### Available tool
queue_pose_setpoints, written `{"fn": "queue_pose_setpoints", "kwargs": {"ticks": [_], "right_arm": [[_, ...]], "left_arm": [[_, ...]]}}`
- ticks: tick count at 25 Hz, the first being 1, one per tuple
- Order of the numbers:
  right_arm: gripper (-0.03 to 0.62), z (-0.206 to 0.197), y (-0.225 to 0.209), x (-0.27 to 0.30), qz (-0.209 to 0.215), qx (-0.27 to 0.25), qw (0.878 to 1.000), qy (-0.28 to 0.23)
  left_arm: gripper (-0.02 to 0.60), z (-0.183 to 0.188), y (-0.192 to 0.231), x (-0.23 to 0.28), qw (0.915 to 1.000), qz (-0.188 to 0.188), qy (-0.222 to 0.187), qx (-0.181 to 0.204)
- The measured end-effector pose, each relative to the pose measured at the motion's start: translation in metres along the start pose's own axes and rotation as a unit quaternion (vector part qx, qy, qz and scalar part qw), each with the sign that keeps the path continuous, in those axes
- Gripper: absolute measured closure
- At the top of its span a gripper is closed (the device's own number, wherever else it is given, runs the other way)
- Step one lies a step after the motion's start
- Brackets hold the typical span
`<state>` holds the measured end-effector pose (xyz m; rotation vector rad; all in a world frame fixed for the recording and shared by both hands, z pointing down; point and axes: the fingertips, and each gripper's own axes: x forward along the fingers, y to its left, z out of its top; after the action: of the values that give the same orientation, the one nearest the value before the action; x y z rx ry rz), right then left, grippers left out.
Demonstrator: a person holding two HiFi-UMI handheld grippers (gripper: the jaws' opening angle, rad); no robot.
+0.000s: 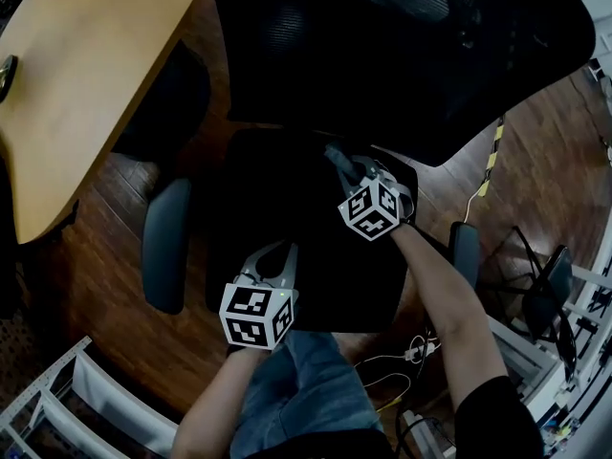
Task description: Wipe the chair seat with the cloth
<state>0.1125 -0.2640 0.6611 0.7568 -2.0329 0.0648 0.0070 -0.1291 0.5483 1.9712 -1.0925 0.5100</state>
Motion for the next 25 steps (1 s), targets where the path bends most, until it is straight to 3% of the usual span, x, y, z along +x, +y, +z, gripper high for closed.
{"fn": "queue_pose_setpoints", "kwargs": {"ticks": [13, 25], "right_arm": [[0.582, -0.013, 0.001, 0.021, 0.025, -0.022, 0.999, 0.026], [0.582, -0.02, 0.062, -0.008, 0.032, -0.008, 0.999, 0.025]], "left_arm": [[0.578, -0.003, 0.009, 0.008, 0.9999, 0.004, 0.014, -0.007], [0.578, -0.029, 0.005, -0.023, 0.9998, -0.003, 0.017, 0.01]]}}
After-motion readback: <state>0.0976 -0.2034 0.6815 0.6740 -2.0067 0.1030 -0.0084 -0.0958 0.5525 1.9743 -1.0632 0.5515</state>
